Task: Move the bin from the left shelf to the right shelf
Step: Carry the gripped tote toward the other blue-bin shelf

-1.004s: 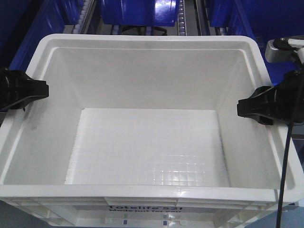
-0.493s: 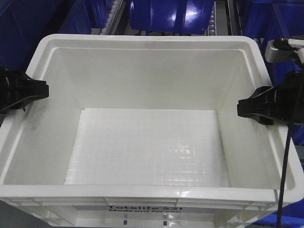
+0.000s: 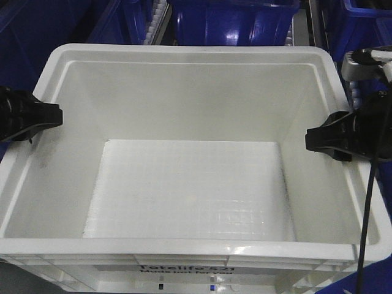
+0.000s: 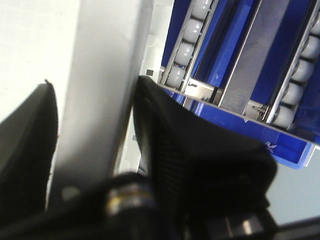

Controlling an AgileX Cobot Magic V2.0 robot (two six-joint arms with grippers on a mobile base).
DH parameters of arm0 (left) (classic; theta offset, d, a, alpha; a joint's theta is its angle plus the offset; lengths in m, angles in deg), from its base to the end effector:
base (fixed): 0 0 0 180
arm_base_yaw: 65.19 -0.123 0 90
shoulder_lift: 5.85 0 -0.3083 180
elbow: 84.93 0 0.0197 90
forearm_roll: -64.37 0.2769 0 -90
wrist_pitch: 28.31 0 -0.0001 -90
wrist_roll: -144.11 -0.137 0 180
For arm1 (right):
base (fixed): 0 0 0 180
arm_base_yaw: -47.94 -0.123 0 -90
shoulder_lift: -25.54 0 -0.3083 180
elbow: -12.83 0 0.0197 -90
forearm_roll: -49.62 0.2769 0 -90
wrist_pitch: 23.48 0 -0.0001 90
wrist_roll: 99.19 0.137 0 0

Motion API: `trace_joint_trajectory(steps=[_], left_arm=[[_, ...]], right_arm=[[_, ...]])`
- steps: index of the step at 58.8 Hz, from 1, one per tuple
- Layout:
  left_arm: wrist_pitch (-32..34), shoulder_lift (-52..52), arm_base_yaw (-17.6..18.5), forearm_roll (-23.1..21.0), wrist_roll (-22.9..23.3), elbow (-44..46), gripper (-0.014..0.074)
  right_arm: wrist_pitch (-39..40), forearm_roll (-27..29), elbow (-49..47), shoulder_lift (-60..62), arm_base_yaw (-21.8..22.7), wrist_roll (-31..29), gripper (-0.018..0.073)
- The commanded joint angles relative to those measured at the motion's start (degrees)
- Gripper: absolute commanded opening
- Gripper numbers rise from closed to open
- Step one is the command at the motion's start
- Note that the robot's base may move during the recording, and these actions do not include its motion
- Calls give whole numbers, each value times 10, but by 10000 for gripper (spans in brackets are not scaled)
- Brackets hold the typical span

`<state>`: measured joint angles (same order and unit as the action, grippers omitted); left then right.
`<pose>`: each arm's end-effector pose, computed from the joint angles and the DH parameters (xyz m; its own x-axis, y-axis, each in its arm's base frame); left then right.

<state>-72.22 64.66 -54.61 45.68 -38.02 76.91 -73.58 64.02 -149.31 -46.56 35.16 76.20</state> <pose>0.2639 -0.0803 0.3520 -0.7011 -0.0679 -0.7098 0.2074 0.9330 -0.2942 0.2575 0.0852 0.3345 -0.7633 -0.0899 -0.6398 -0.2767 0.9404 0.1979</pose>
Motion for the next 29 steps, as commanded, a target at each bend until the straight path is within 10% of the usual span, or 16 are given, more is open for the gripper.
trace_joint_trajectory(steps=[1,29], left_arm=[[57,-22,4,-41,-23,23,-6],[57,-22,4,-41,-23,23,-6]], right_arm=[[54,14,-22,14,2,-9,-4],[54,14,-22,14,2,-9,-4]])
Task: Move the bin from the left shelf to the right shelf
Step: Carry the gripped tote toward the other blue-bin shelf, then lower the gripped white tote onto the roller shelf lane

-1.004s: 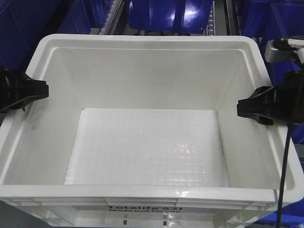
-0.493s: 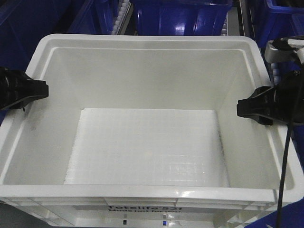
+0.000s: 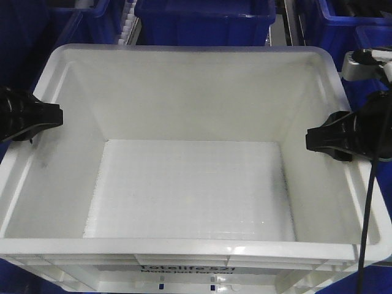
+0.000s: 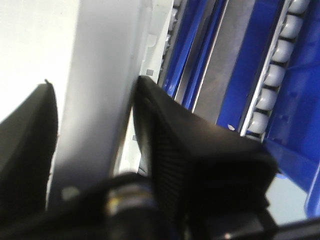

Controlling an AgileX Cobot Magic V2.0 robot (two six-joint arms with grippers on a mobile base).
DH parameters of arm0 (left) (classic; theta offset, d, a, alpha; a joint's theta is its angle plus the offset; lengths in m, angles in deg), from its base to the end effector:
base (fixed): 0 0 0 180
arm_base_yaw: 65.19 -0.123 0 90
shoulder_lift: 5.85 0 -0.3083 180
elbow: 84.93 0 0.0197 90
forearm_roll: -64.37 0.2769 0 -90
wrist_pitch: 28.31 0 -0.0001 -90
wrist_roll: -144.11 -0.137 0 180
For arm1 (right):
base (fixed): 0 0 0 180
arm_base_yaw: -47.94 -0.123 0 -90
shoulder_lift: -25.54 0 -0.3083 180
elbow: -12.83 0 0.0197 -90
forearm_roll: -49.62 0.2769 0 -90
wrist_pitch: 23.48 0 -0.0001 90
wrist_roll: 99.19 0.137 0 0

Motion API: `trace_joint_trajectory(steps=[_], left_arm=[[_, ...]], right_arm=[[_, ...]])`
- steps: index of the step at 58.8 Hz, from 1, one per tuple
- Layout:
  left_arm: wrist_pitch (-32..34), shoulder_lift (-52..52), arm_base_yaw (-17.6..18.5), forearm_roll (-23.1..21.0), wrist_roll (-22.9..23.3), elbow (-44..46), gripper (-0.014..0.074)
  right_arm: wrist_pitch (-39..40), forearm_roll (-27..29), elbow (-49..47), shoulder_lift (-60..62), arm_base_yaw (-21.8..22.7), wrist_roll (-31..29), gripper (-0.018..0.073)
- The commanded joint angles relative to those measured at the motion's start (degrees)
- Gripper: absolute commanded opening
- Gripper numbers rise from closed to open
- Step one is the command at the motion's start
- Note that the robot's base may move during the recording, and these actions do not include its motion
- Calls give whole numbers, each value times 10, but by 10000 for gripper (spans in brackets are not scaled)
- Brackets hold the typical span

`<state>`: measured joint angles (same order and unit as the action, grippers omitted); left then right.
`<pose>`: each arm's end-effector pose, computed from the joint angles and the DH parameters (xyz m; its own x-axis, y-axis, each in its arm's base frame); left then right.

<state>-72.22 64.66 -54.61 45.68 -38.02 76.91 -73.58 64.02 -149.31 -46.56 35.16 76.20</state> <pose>0.2639 -0.0803 0.3520 -0.7011 -0.0679 -0.7098 0.2074 0.9330 -0.2942 0.2575 0.0852 0.3345 -0.7633 -0.0899 -0.6398 -0.2767 0.9404 0.1979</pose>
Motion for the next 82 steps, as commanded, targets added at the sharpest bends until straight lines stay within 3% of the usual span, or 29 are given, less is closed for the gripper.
trace_joint_trajectory(steps=[1,82], left_arm=[[57,-22,4,-41,-23,23,-6],[57,-22,4,-41,-23,23,-6]], right_arm=[[54,14,-22,14,2,-9,-4],[54,14,-22,14,2,-9,-4]])
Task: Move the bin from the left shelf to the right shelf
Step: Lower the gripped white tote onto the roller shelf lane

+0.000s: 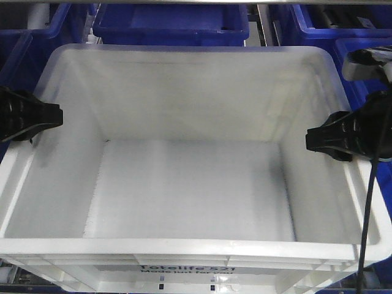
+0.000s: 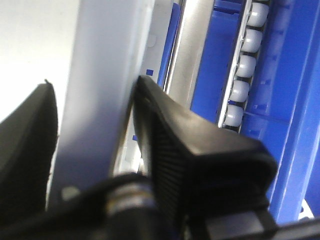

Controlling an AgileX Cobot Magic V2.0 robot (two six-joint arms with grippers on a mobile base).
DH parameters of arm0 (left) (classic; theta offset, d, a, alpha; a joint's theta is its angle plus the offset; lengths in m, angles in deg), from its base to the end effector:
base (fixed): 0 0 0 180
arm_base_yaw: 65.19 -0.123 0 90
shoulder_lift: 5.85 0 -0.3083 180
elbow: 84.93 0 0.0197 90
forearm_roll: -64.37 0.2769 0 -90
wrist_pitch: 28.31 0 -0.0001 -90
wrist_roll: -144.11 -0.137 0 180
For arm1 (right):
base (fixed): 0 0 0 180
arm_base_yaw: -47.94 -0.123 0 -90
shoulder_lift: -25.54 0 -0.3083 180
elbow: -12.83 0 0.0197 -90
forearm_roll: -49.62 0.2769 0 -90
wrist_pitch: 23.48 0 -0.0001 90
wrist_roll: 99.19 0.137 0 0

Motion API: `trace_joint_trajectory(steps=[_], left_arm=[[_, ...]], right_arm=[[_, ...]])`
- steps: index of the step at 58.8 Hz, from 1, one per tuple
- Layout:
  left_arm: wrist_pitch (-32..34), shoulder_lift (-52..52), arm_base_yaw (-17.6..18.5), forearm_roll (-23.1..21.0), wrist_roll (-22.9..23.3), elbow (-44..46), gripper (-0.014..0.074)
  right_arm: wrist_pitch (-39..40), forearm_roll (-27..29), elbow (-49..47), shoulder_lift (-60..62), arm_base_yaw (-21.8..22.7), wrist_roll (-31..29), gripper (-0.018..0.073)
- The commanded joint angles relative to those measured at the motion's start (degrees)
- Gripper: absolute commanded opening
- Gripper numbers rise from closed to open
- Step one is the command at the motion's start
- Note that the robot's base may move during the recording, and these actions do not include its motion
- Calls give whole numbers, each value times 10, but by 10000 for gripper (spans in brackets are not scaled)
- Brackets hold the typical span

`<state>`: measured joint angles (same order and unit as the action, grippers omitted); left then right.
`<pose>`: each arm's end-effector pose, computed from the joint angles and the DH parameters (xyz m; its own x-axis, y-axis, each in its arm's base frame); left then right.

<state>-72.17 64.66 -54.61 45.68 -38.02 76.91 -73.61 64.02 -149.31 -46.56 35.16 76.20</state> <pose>0.2640 -0.0803 0.3521 -0.7006 -0.0682 -0.7103 0.2074 0.9330 -0.2942 0.2575 0.0852 0.3344 -0.7636 -0.0901 -0.6394 -0.2767 0.9404 0.1979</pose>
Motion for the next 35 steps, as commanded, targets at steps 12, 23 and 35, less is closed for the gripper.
trace_joint_trajectory(steps=[12,23,35], left_arm=[[57,-22,4,-41,-23,23,-6],[57,-22,4,-41,-23,23,-6],[57,-22,4,-41,-23,23,-6]], right_arm=[[55,14,-22,14,2,-9,-4],[55,14,-22,14,2,-9,-4],[56,14,-22,14,2,-9,-4]])
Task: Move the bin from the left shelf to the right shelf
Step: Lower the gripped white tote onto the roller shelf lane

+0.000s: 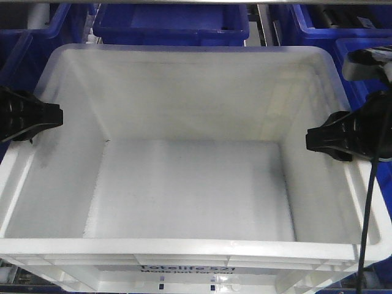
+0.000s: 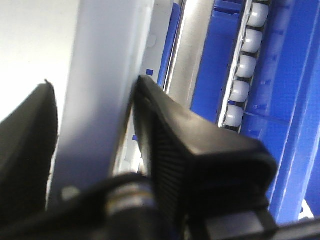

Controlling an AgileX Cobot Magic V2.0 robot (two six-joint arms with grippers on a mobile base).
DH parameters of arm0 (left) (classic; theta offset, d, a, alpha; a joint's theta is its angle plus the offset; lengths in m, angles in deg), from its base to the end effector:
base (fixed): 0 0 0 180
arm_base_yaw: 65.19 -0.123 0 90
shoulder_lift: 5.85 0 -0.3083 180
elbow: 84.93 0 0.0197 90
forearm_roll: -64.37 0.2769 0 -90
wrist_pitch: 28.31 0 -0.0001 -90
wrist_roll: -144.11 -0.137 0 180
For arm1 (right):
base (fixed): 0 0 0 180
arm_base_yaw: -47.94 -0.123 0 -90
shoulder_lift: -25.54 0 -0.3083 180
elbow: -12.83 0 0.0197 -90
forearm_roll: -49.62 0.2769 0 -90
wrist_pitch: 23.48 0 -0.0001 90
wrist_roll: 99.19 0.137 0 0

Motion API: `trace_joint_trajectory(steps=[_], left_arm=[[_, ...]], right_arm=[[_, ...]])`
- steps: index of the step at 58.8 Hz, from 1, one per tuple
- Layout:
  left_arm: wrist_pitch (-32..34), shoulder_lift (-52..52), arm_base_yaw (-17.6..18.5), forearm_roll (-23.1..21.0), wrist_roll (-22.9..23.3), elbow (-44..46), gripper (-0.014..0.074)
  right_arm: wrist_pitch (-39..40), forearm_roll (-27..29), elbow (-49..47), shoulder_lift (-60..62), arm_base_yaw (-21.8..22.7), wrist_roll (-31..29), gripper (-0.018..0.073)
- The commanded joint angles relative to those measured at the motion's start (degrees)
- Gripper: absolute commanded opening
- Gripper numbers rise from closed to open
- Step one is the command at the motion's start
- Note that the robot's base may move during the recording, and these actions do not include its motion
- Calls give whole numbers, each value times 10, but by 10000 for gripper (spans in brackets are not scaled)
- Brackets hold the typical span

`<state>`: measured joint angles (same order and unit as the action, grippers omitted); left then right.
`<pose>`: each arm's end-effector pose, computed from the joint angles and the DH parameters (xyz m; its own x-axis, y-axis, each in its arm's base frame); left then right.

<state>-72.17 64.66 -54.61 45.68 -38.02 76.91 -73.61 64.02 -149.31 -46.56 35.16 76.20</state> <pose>0.2640 -0.0803 0.3521 -0.7006 -0.0682 -0.7103 0.2074 0.9330 -0.2942 0.2575 0.0852 0.3344 -0.7636 -0.0901 -0.6394 -0.2767 0.9404 0.1979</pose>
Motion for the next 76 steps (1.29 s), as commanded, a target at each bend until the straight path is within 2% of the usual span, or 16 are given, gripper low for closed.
trace_joint_trajectory(steps=[1,30,47,76], left_arm=[[57,-22,4,-41,-23,23,-6],[57,-22,4,-41,-23,23,-6],[109,-21,4,-36,-23,23,-6],[122,2,4,-24,-23,23,-6]], right_arm=[[56,14,-22,14,2,-9,-4],[57,14,-22,14,2,-9,-4],[95,16,-22,14,2,-9,-4],[162,13,-22,-4,2,-9,-4]])
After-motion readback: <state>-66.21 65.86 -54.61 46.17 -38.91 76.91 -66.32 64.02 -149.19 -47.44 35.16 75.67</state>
